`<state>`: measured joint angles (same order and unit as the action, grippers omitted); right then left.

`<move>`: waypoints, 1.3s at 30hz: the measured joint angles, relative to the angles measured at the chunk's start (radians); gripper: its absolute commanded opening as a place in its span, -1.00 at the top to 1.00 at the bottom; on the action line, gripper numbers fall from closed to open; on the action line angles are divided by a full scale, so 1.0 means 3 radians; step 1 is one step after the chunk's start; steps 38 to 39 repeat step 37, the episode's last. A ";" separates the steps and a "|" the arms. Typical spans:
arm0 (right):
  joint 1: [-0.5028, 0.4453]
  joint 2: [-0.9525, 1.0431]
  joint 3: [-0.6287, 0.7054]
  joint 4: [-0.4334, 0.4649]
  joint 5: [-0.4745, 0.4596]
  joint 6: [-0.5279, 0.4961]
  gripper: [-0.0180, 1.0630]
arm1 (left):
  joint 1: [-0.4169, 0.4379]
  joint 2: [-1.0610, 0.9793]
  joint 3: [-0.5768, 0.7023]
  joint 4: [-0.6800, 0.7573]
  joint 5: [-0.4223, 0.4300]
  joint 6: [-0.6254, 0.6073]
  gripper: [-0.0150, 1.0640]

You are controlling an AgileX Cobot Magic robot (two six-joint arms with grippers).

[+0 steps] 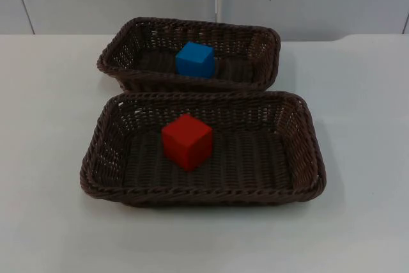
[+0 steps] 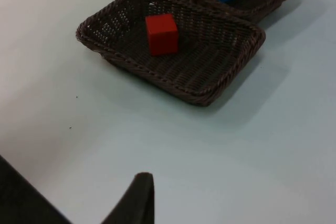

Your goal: Pick up one cube with the left hand and place it into the upper basket. Pick up one cube with the right hand and place it into the lower basket.

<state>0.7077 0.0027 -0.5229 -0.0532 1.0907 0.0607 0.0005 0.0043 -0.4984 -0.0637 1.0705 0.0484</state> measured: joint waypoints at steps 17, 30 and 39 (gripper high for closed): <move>-0.1217 0.0000 0.0000 0.0000 0.0000 -0.0008 -0.98 | 0.0000 0.0000 0.0000 0.0000 0.0000 0.0000 -0.98; -0.1938 0.0000 0.0000 0.0000 0.0000 -0.0008 -0.98 | 0.0000 0.0000 0.0000 0.0000 0.0000 0.0000 -0.98; -0.2279 0.0000 0.0000 0.0000 0.0000 -0.0008 -0.98 | 0.0000 0.0000 0.0000 0.0000 0.0000 0.0000 -0.98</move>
